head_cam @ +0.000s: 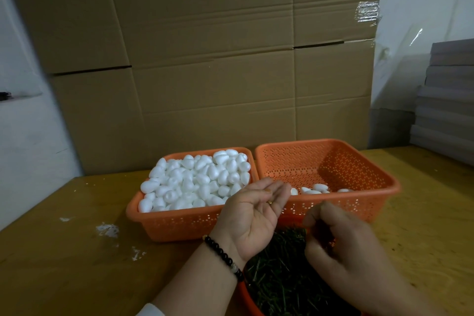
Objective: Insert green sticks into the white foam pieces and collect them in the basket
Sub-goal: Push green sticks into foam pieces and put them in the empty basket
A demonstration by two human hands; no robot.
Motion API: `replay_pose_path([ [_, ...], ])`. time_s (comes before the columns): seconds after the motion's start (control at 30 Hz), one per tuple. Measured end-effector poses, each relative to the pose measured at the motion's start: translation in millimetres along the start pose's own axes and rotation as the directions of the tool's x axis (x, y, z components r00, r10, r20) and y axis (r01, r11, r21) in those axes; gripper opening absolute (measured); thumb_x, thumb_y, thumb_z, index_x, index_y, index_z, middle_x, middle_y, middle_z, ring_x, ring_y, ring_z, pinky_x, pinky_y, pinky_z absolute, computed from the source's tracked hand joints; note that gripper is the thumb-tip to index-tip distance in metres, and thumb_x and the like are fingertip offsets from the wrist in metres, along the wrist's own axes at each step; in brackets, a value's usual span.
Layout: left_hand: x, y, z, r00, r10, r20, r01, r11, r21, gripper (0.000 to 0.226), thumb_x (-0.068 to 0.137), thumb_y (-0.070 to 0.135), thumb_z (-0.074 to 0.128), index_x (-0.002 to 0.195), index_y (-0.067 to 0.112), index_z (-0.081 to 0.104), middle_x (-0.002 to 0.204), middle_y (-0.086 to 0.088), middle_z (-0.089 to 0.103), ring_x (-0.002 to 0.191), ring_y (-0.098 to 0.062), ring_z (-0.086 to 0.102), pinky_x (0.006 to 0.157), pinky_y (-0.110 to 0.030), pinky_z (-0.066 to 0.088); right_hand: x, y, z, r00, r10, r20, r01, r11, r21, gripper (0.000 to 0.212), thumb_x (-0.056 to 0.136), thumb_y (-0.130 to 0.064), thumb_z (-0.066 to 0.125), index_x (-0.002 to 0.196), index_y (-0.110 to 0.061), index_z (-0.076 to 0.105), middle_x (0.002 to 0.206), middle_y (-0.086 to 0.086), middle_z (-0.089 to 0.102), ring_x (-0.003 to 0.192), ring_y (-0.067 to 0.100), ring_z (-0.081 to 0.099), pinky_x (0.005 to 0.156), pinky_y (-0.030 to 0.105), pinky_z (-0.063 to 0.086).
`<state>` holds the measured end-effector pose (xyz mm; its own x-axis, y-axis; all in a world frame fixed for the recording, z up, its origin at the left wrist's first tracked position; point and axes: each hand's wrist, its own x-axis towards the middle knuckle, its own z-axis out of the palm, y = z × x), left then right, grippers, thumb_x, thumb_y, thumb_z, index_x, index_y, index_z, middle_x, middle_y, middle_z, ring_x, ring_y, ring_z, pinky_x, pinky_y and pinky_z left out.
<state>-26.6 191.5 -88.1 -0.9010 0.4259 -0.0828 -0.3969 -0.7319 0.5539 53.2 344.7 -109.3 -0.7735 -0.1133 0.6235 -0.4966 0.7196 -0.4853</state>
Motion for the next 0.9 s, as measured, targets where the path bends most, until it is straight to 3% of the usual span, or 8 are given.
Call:
replay_pose_path([
  [0.1,2,3,0,1.000,0.010,0.013,-0.012,0.996,0.093,0.041,0.088,-0.019,0.038,0.129,-0.016,0.039,0.133,-0.034,0.046,0.118,-0.041,0.055,0.088,-0.041,0.056,0,0,-1,0.995,0.007,0.099,-0.001,0.998,-0.055,0.013,0.069,-0.037,0.056,0.082,-0.033,0.057,0.074,-0.020,0.054,0.065,0.004,0.054,0.056,0.023,0.045],
  [0.27,4,26,-3,0.985,0.167,-0.039,-0.133,0.887,0.442,0.030,0.088,-0.016,0.048,0.114,-0.003,0.057,0.118,-0.022,0.060,0.099,-0.030,0.069,0.077,-0.031,0.059,0,7,4,0.936,-0.006,0.351,0.099,0.964,-0.246,0.046,0.069,-0.068,0.040,0.105,-0.043,0.055,0.099,-0.026,0.048,0.087,-0.001,0.054,0.075,0.021,0.048],
  [0.4,10,60,-13,0.923,0.385,-0.017,-0.214,0.547,0.809,0.029,0.085,-0.009,0.061,0.109,0.007,0.061,0.112,-0.011,0.063,0.091,-0.021,0.071,0.070,-0.025,0.058,-3,12,12,0.907,-0.023,0.421,0.146,0.954,-0.263,0.063,0.068,-0.076,0.038,0.125,-0.050,0.044,0.112,-0.029,0.045,0.104,-0.007,0.048,0.087,0.017,0.045],
  [0.6,34,77,-31,0.901,0.431,0.056,0.039,-0.207,0.978,0.043,0.089,0.003,0.049,0.125,0.025,0.059,0.121,0.005,0.055,0.106,-0.014,0.054,0.079,-0.026,0.049,-1,14,12,0.878,-0.066,0.474,0.191,0.956,-0.222,0.054,0.074,-0.070,0.040,0.125,-0.051,0.041,0.106,-0.029,0.047,0.099,-0.006,0.051,0.082,0.014,0.045],
  [0.7,38,73,-26,0.938,0.343,0.046,-0.005,-0.120,0.993,0.026,0.087,0.004,0.052,0.107,0.014,0.067,0.097,-0.009,0.065,0.084,-0.026,0.063,0.076,-0.037,0.053,1,13,11,0.864,-0.088,0.495,0.213,0.956,-0.202,0.045,0.079,-0.065,0.042,0.120,-0.049,0.047,0.103,-0.028,0.050,0.097,-0.006,0.053,0.082,0.013,0.044],
  [0.77,40,71,-21,0.951,0.308,0.037,-0.073,0.104,0.992,0.028,0.085,0.002,0.050,0.110,0.010,0.063,0.088,-0.012,0.067,0.063,-0.025,0.062,0.065,-0.042,0.054,2,12,9,0.858,-0.102,0.503,0.223,0.957,-0.186,0.038,0.081,-0.062,0.045,0.116,-0.046,0.050,0.101,-0.027,0.050,0.092,-0.007,0.052,0.079,0.009,0.042],
  [0.83,45,71,-19,0.945,0.325,0.029,0.016,-0.136,0.991,0.030,0.086,0.001,0.048,0.092,0.025,0.065,0.102,-0.014,0.066,0.064,-0.017,0.057,0.072,-0.035,0.049,3,11,8,0.852,-0.109,0.512,0.224,0.960,-0.168,0.033,0.083,-0.059,0.048,0.112,-0.044,0.053,0.099,-0.026,0.050,0.088,-0.007,0.051,0.077,0.009,0.041],
  [0.9,51,69,-15,0.904,0.421,-0.078,0.117,-0.069,0.991,0.042,0.088,0.004,0.051,0.071,0.040,0.039,0.122,-0.011,0.060,0.079,-0.017,0.045,0.081,-0.026,0.039,4,10,7,0.845,-0.115,0.523,0.233,0.958,-0.165,0.029,0.084,-0.057,0.049,0.109,-0.043,0.054,0.099,-0.025,0.051,0.090,-0.004,0.054,0.077,0.008,0.040],
])
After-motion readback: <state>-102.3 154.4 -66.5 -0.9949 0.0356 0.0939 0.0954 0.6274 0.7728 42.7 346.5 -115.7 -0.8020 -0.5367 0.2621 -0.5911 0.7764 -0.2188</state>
